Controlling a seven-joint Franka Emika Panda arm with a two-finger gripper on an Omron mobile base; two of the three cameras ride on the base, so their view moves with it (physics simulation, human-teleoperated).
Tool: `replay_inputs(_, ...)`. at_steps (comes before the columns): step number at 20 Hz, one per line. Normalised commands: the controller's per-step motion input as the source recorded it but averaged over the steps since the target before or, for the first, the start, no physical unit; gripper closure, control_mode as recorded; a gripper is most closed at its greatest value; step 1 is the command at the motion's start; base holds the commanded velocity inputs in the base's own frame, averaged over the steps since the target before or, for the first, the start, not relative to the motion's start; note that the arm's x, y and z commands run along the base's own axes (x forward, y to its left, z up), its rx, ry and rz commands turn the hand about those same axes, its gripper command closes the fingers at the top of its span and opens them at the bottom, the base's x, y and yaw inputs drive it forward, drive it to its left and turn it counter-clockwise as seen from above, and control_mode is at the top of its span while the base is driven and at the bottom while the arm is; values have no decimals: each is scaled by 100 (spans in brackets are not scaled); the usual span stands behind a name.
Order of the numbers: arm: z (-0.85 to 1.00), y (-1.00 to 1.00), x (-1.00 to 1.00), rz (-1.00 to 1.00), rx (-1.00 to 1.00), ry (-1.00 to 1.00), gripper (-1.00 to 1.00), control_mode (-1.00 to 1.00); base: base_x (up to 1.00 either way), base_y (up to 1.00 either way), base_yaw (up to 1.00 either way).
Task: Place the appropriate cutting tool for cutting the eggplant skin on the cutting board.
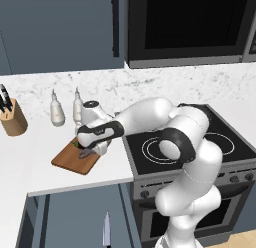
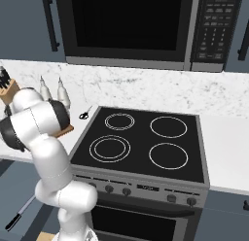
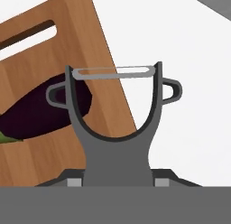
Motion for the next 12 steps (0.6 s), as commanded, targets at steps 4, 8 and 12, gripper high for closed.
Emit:
replay_inputs(4,-25,9,8,0,0,0,100,-100,0,0,0)
replay_inputs(8,-29,12,13,0,0,0,100,-100,0,0,0)
replay_inputs(12,-26,24,21,0,0,0,100,-100,0,0,0)
